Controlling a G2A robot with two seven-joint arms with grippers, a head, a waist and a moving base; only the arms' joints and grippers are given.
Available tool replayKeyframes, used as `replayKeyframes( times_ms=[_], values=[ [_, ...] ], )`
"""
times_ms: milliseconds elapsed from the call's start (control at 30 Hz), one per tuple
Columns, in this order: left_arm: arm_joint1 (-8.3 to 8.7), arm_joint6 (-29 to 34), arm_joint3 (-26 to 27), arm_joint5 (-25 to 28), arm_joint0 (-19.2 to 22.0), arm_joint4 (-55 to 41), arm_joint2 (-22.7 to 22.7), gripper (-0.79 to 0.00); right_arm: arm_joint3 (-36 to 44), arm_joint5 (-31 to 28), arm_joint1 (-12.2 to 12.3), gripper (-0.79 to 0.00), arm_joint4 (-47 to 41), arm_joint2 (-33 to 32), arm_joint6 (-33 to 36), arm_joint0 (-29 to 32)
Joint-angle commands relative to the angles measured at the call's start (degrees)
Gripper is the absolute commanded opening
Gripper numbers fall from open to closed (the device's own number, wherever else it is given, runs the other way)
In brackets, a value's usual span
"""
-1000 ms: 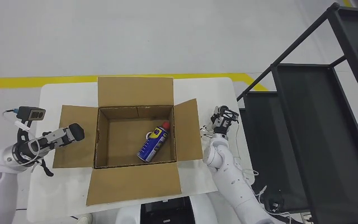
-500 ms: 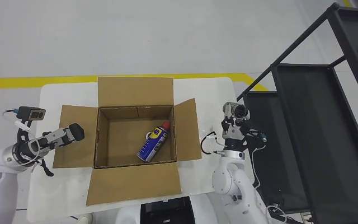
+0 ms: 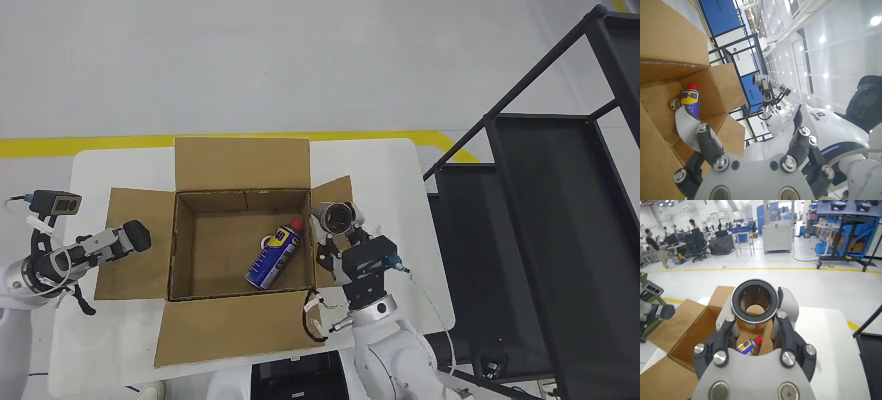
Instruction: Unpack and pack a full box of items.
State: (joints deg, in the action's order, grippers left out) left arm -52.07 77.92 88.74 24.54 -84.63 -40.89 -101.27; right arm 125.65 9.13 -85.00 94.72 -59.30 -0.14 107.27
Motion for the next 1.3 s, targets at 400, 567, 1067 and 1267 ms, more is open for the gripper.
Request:
replayKeyframes(
  times_ms=[400,567,1067,1267],
  values=[
    [0.00,0.00,0.00,0.00,0.00,0.00,0.00,0.000,-24.35,12.14,-4.39,-0.785,5.71,19.11,21.96,-25.39],
    [0.00,0.00,0.00,0.00,0.00,0.00,0.00,0.000,-29.67,14.55,-6.28,-0.785,6.11,22.49,26.76,-29.19],
    [0.00,0.00,0.00,0.00,0.00,0.00,0.00,0.000,-31.84,15.24,-7.08,-0.785,5.65,23.14,26.71,-30.44],
    [0.00,0.00,0.00,0.00,0.00,0.00,0.00,0.000,-31.84,15.24,-7.08,-0.785,5.65,23.14,26.71,-30.44]
  ],
)
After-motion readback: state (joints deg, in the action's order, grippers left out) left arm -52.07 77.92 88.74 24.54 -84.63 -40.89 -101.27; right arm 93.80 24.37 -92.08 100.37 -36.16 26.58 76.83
